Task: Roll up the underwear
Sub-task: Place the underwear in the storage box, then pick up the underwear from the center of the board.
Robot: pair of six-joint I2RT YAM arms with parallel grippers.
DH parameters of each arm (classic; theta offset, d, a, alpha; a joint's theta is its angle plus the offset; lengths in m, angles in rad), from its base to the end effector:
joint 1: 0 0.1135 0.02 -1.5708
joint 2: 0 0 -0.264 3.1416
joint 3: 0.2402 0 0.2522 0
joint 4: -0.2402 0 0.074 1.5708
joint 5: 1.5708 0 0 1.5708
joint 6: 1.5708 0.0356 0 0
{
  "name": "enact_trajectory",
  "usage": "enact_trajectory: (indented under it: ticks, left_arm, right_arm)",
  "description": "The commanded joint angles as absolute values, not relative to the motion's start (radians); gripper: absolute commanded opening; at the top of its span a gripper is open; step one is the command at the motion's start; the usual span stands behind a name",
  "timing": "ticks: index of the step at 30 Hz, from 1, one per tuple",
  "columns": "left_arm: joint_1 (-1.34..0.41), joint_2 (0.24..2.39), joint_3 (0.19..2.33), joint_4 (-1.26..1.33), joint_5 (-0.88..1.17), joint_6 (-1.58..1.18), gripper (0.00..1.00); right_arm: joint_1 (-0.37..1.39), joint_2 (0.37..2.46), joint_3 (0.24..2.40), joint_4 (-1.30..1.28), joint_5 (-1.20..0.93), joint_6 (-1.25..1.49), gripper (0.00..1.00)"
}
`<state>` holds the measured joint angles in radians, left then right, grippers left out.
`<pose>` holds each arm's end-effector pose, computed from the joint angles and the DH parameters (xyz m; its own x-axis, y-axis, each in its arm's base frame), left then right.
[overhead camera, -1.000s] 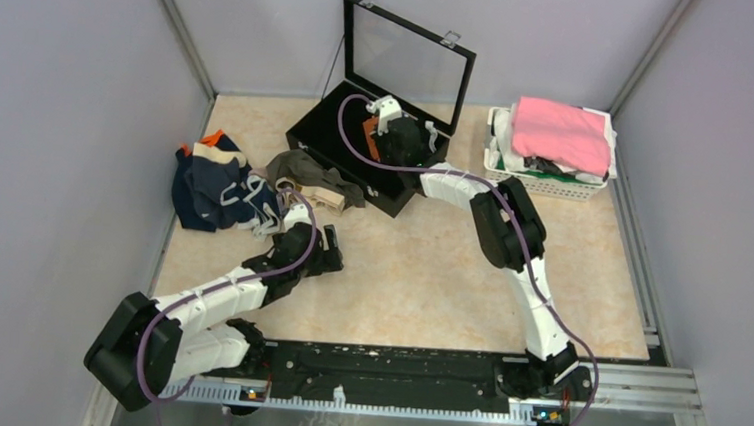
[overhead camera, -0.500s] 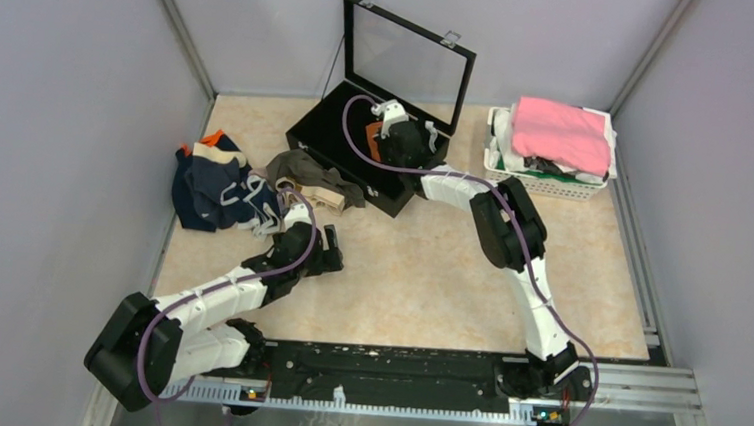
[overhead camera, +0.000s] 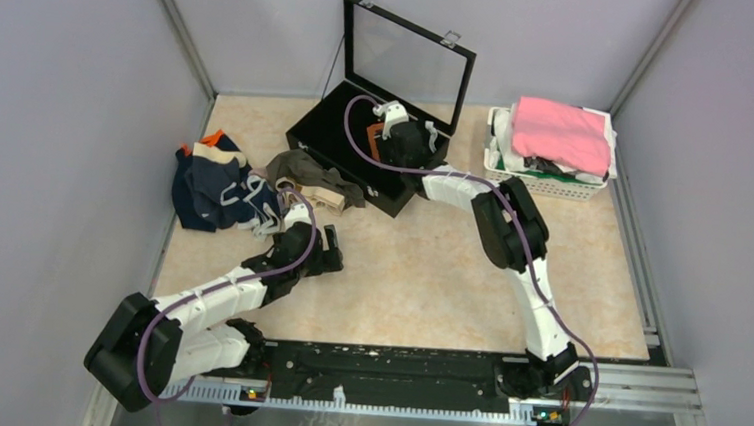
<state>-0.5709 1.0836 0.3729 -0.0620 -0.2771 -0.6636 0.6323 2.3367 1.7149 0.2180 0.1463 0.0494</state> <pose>0.1725 -0.0992 0.1569 -0.6814 -0.2665 -0.6817 -0.0821 0.9533 -0.2906 0.4367 0.3135 0.1669 -0.3401 -0.1886 -0.9213 -0.4603 0.8877 -0.0118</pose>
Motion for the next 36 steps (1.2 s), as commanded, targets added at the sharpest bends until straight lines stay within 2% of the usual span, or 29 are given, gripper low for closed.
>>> enact_trajectory:
  ticks: [1, 4, 14, 23, 31, 36]
  left_arm:
    - [-0.568, 1.062, 0.391, -0.069, -0.265, -0.666, 0.99]
    - [-0.568, 1.054, 0.394, -0.075, -0.267, -0.670, 0.99]
    - [-0.566, 1.034, 0.438, -0.119, -0.295, -0.664, 0.99]
    - [-0.526, 1.030, 0.609, -0.191, -0.363, -0.669, 0.99]
    - [-0.409, 1.179, 0.776, -0.215, -0.330, -0.674, 0.98]
    - [-0.369, 1.221, 0.813, -0.190, -0.308, -0.670, 0.97]
  right_arm:
    - [0.627, 2.270, 1.681, 0.104, 0.142, 0.057, 0.37]
    - [0.626, 2.239, 1.677, 0.110, 0.133, 0.053, 0.46]
    - [0.614, 2.084, 1.636, 0.112, 0.086, 0.056, 0.67]
    - [0.604, 1.738, 1.435, -0.034, 0.100, 0.197, 0.69]
    - [0.603, 1.402, 1.042, -0.062, -0.044, 0.376, 0.68]
    - [0.603, 1.228, 0.867, -0.122, -0.030, 0.383, 0.68]
